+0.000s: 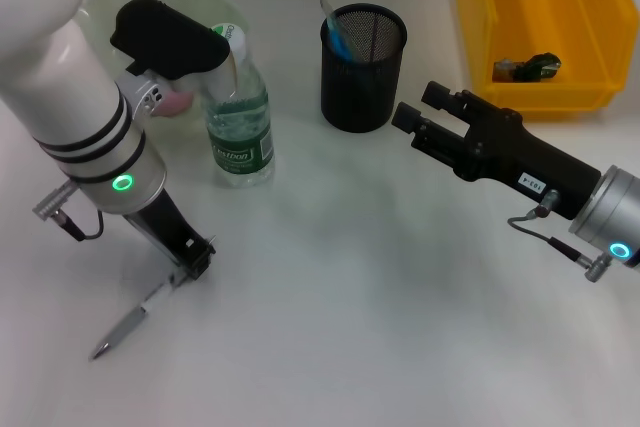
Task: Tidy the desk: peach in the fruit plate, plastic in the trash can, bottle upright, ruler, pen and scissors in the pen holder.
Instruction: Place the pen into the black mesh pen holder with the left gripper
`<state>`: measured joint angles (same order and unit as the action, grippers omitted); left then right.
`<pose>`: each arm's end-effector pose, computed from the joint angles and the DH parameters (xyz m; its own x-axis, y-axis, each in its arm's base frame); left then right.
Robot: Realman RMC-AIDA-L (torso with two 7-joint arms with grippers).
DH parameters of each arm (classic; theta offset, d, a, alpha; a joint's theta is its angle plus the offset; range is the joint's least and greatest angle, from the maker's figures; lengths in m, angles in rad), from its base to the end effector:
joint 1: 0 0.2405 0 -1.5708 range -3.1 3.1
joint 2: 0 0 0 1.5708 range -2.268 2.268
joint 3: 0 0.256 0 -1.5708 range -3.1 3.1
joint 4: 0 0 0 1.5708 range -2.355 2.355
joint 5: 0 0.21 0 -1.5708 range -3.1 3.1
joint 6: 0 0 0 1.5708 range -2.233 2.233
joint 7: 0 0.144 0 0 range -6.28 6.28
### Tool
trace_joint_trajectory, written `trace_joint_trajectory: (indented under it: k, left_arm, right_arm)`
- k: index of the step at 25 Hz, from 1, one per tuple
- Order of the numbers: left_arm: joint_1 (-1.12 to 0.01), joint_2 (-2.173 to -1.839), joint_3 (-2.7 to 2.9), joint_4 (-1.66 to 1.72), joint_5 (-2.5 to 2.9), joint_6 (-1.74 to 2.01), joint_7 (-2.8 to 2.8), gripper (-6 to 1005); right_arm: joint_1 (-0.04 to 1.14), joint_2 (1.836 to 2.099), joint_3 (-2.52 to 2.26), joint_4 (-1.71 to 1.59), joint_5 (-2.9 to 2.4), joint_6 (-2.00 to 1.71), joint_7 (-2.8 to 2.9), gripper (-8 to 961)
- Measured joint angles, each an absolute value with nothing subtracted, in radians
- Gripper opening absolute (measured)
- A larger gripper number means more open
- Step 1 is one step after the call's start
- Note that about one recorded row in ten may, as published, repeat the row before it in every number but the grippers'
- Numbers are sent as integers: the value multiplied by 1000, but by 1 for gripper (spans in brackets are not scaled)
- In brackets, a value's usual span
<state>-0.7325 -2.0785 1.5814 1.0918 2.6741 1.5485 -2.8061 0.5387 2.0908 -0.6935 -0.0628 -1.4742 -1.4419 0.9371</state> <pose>-0.1939 0.3483 -0.0451 0.5297 0.7498 -0.3964 0.5734 -0.6610 -0.4840 0.2651 0.3067 -0.0597 0.4730 -0.2897 -0.8321 -0.6740 -0.7272 -0.1300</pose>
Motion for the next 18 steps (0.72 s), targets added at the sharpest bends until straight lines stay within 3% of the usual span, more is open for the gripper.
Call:
trace_joint_trajectory:
  k: [18]
  left_arm:
    - [-613, -2072, 1536, 1550, 2558, 1671, -2740, 195]
  right_arm:
    - [495, 2089, -625, -65, -1474, -1441, 890, 693]
